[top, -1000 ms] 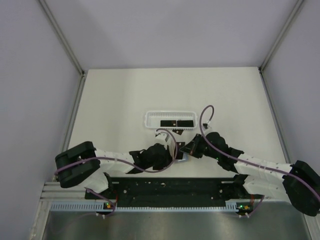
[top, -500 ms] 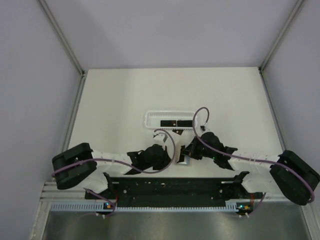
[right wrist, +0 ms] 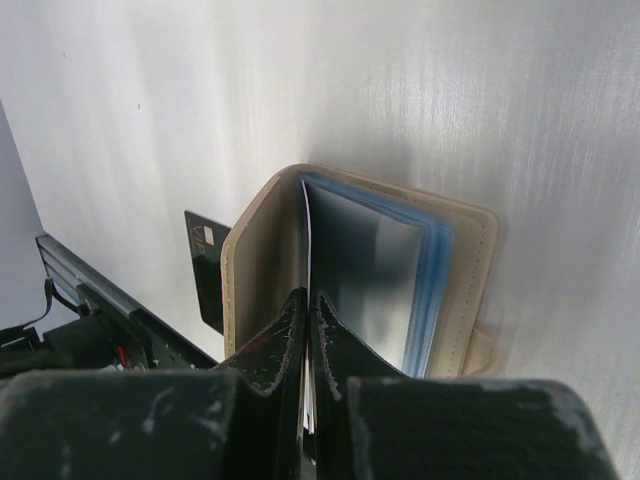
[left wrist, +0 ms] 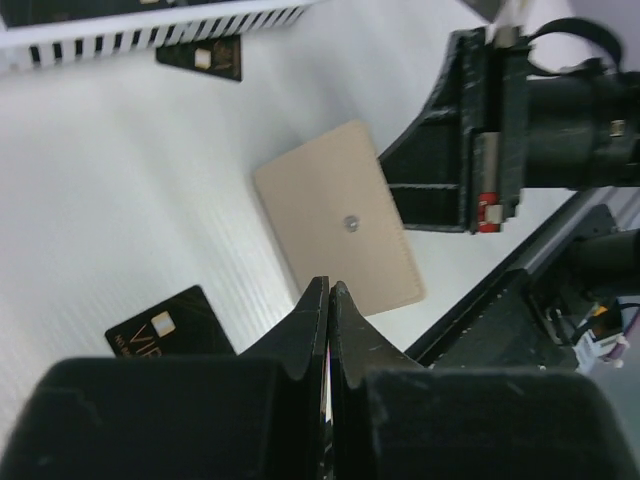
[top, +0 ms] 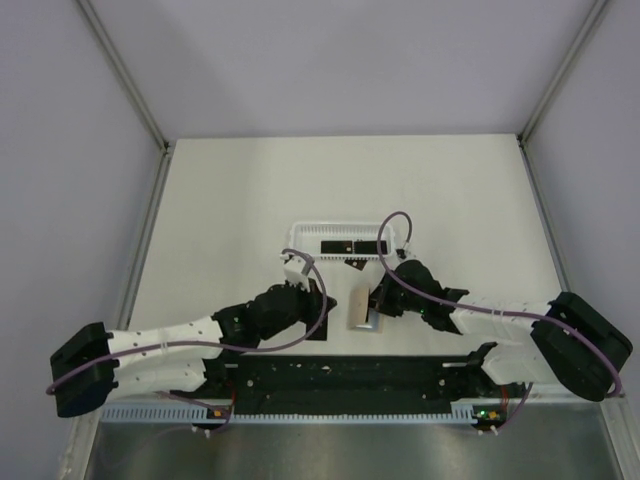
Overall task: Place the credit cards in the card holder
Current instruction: Open the card holder at the center of the board.
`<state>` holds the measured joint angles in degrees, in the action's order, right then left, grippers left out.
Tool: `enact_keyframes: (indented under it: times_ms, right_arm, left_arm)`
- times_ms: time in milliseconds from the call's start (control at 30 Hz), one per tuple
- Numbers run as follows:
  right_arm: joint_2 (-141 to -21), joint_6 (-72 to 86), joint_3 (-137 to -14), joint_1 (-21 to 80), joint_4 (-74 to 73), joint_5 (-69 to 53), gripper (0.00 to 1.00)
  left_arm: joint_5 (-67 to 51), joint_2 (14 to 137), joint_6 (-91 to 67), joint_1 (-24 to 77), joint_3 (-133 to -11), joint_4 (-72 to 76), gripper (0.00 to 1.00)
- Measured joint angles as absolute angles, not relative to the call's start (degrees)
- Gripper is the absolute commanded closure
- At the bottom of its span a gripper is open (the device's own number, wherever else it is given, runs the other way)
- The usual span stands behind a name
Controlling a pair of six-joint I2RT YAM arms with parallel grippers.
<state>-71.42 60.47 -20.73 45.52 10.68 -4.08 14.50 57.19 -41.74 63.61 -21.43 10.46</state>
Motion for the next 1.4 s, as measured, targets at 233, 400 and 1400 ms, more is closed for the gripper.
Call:
enact_keyframes:
  times_ms: [233,400,1400]
  right_arm:
    - [-71.4,60.5,-20.7,45.5,10.9,-3.9,1.0]
    - [-71.4,60.5,-20.7,45.5,11.0,-3.9,1.0]
    - [-72.6,61.1,-20.7,45.5,12.7,-3.9,1.0]
  left_arm:
    - [8.3,58.2,-33.7,63.5,-25.2,15.2,1.0]
    - [-1.5,65.1,-30.3,63.5,-28.9,19.2,1.0]
    - [3.4,87.3,-21.0,70.1,-42.5,7.2,1.0]
